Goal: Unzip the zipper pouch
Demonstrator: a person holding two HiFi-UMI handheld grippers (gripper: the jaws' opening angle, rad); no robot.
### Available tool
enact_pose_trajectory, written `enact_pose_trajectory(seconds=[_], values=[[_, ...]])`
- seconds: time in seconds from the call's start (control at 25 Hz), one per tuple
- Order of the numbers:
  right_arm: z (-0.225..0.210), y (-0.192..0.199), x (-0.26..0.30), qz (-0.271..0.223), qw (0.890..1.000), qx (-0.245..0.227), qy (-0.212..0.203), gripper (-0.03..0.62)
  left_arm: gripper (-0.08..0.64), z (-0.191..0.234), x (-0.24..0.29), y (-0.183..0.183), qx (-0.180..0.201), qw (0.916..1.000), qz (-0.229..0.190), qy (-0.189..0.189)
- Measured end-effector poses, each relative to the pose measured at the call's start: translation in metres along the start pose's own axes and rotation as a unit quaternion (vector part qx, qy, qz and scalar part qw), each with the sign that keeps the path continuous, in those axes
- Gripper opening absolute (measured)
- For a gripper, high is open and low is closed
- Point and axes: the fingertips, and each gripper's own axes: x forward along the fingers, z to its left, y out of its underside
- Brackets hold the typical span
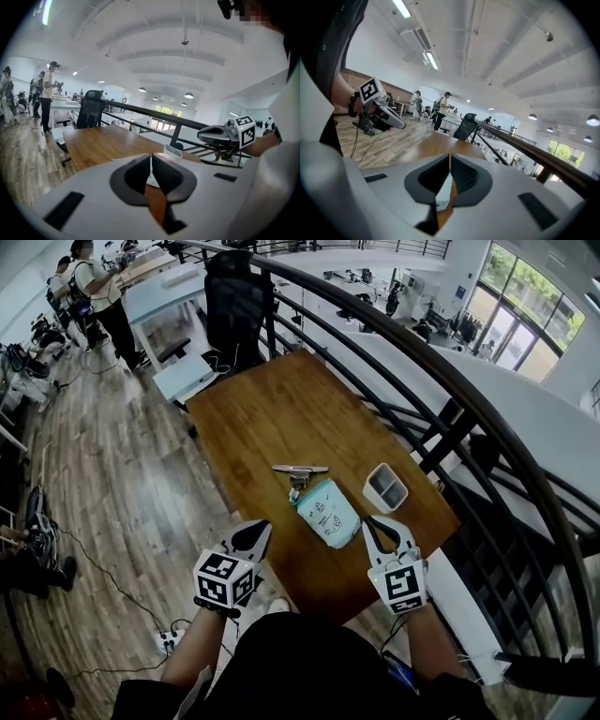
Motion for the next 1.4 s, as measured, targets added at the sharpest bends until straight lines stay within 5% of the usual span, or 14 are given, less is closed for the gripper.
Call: enact_pose_trajectory(seconds=[0.28, 0.56, 1.4], values=[[-0.026, -0.017, -0.029, -0.057, 0.995, 0.072, 0.044, -0.003, 0.015, 0.002, -0.010, -0.039, 0.035, 0.9972, -0.065, -0.009], [-0.057, -0.013, -0.061, -0.115, 0.962, 0.233, 0.078, -0.006, 0.015, -0.009, -0.027, -0.071, 0.064, 0.9892, -0.132, -0.007], [-0.027, -0.013, -0.085, -0.115, 0.964, 0.221, 0.089, -0.006, 0.015, -0.022, -0.039, -0.073, 0.045, 0.9852, -0.160, 0.042]])
